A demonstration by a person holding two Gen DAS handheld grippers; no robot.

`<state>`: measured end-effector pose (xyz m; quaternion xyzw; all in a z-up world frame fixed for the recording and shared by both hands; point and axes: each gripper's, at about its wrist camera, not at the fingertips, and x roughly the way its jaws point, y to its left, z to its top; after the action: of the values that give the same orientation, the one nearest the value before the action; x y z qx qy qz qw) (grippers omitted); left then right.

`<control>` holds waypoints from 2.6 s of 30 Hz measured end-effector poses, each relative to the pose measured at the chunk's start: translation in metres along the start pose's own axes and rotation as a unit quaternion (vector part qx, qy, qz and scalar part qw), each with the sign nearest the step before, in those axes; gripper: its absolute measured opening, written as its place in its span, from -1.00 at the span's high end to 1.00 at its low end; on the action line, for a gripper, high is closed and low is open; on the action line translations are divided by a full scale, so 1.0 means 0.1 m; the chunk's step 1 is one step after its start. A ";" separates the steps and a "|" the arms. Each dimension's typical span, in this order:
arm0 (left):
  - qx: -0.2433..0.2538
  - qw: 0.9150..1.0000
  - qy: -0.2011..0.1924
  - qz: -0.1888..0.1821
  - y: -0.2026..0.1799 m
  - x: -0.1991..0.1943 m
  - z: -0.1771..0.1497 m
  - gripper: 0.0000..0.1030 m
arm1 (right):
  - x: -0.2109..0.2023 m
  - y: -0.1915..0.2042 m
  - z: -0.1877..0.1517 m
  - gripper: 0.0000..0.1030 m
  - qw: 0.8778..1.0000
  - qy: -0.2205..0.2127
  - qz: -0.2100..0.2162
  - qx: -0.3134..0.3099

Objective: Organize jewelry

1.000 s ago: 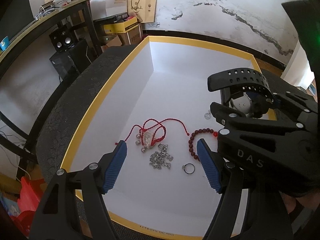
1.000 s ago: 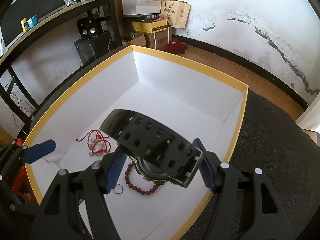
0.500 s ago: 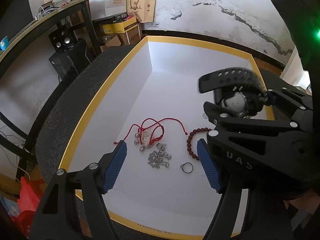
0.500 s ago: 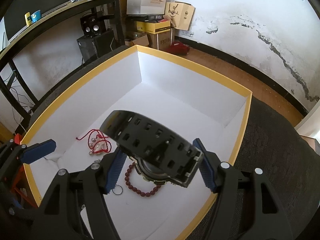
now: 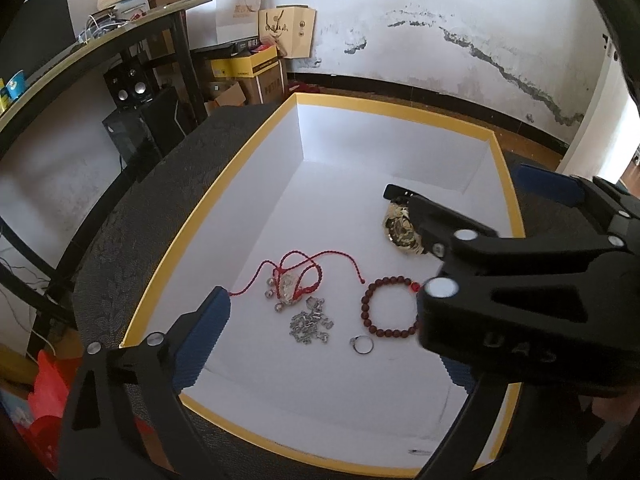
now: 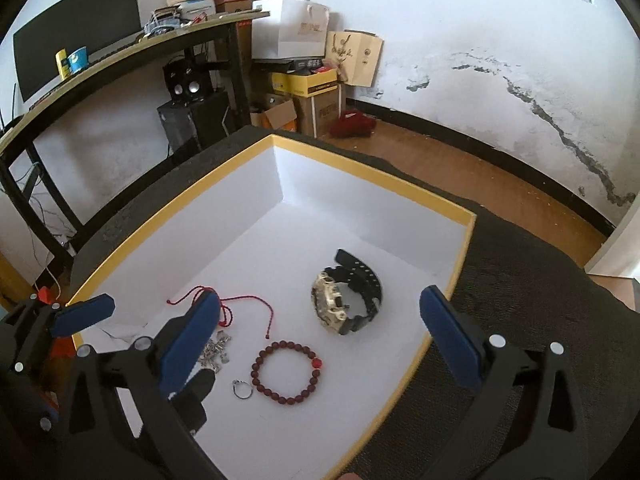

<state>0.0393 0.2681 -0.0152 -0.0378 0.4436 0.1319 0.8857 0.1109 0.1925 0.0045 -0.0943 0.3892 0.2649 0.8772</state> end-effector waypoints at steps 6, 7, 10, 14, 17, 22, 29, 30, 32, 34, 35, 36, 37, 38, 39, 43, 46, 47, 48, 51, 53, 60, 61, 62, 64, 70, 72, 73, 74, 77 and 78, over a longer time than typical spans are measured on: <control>0.002 1.000 -0.007 -0.010 -0.17 -0.11 0.01 -0.80 | -0.30 -0.26 -0.05 -0.88 1.000 -0.013 -0.019 0.015; 0.004 1.000 -0.012 -0.013 -0.23 -0.15 0.02 -0.80 | -0.37 -0.33 -0.07 -0.88 0.999 -0.015 -0.025 0.021; 0.007 0.999 -0.021 -0.025 -0.38 -0.24 0.03 -0.80 | -0.59 -0.60 -0.18 -0.88 0.998 -0.019 -0.041 0.040; 0.024 0.998 -0.031 -0.047 -0.72 -0.37 0.02 -0.81 | -0.91 -0.99 -0.39 -0.88 0.995 -0.021 -0.076 0.065; 0.036 0.997 -0.040 -0.064 -1.00 -0.49 0.00 -0.81 | -1.22 -1.36 -0.62 -0.88 0.990 -0.025 -0.108 0.090; 0.064 0.992 -0.040 -0.101 -1.54 -0.63 -0.13 -0.81 | -1.66 -1.92 -1.08 -0.88 0.977 -0.025 -0.160 0.135; 0.120 0.982 -0.052 -0.138 -2.39 -0.81 -0.32 -0.81 | -2.16 -2.57 -1.75 -0.88 0.954 -0.014 -0.212 0.211; 0.128 0.980 -0.054 -0.142 -2.49 -0.84 -0.36 -0.81 | -2.23 -2.63 -1.84 -0.88 0.951 -0.016 -0.218 0.219; 0.140 0.978 -0.054 -0.144 -2.64 -0.86 -0.42 -0.81 | -2.31 -2.72 -1.97 -0.88 0.947 -0.017 -0.223 0.230; 0.147 0.977 -0.052 -0.146 -2.75 -0.87 -0.47 -0.81 | -2.34 -2.81 -2.06 -0.88 0.946 -0.014 -0.225 0.234; 0.151 0.976 -0.051 -0.147 -2.81 -0.87 -0.50 -0.81 | -2.35 -2.83 -2.09 -0.88 0.946 -0.014 -0.224 0.235; 0.153 0.976 -0.051 -0.147 -2.83 -0.86 -0.52 -0.81 | -2.35 -2.84 -2.12 -0.88 0.946 -0.015 -0.223 0.235; 0.155 0.976 -0.051 -0.146 -2.88 -0.86 -0.53 -0.81 | -2.34 -2.86 -2.13 -0.88 0.946 -0.015 -0.221 0.235; 0.157 0.975 -0.051 -0.146 -2.90 -0.84 -0.53 -0.81 | -2.33 -2.87 -2.15 -0.88 0.947 -0.013 -0.221 0.234; 0.157 0.976 -0.051 -0.145 -2.92 -0.83 -0.53 -0.81 | -2.31 -2.89 -2.16 -0.88 0.947 -0.009 -0.220 0.233; 0.154 0.978 -0.047 -0.132 -2.92 -0.72 -0.50 -0.81 | -2.23 -2.88 -2.11 -0.88 0.951 -0.008 -0.209 0.226; 0.147 0.980 -0.040 -0.125 -2.87 -0.63 -0.46 -0.81 | -2.15 -2.85 -2.06 -0.88 0.954 -0.005 -0.205 0.218; 0.144 0.981 -0.036 -0.125 -2.87 -0.61 -0.46 -0.81 | -2.12 -2.84 -2.05 -0.88 0.955 -0.003 -0.204 0.216; 0.140 0.981 -0.033 -0.127 -2.86 -0.59 -0.44 -0.81 | -2.10 -2.83 -2.04 -0.88 0.955 -0.002 -0.204 0.214; 0.139 0.982 -0.031 -0.126 -2.85 -0.56 -0.42 -0.81 | -2.03 -2.81 -2.02 -0.88 0.957 0.005 -0.202 0.207; 0.138 0.982 -0.031 -0.126 -2.84 -0.55 -0.41 -0.82 | -2.00 -2.80 -2.02 -0.88 0.958 0.006 -0.202 0.206; 0.134 0.982 -0.031 -0.127 -2.82 -0.55 -0.39 -0.82 | -1.98 -2.82 -2.05 -0.88 0.957 0.011 -0.201 0.210; 0.134 0.982 -0.030 -0.127 -2.82 -0.55 -0.40 -0.82 | -1.97 -2.82 -2.04 -0.88 0.957 0.011 -0.201 0.210; 0.135 0.982 -0.030 -0.127 -2.82 -0.55 -0.40 -0.82 | -1.97 -2.82 -2.04 -0.88 0.957 0.011 -0.202 0.210; 0.135 0.982 -0.030 -0.126 -2.82 -0.55 -0.40 -0.82 | -1.97 -2.81 -2.04 -0.88 0.957 0.010 -0.201 0.209; 0.135 0.982 -0.031 -0.126 -2.82 -0.55 -0.41 -0.82 | -1.97 -2.80 -2.05 -0.88 0.957 0.010 -0.200 0.209; 0.134 0.982 -0.030 -0.126 -2.82 -0.55 -0.42 -0.82 | -1.96 -2.80 -2.05 -0.88 0.957 0.011 -0.199 0.209; 0.134 0.982 -0.031 -0.126 -2.81 -0.55 -0.42 -0.82 | -1.96 -2.80 -2.05 -0.88 0.957 0.011 -0.200 0.209; 0.135 0.982 -0.031 -0.126 -2.81 -0.55 -0.42 -0.82 | -1.96 -2.80 -2.05 -0.88 0.957 0.011 -0.200 0.209; 0.135 0.982 -0.030 -0.126 -2.82 -0.55 -0.42 -0.82 | -1.97 -2.81 -2.06 -0.88 0.957 0.011 -0.199 0.210; 0.135 0.982 -0.030 -0.126 -2.82 -0.55 -0.42 -0.82 | -1.97 -2.82 -2.05 -0.88 0.957 0.010 -0.199 0.210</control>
<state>0.0504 -0.0218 -0.0108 0.0307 0.4223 -0.0403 0.9051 0.0227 -0.1980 -0.0022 0.0135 0.4184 -0.0039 0.9082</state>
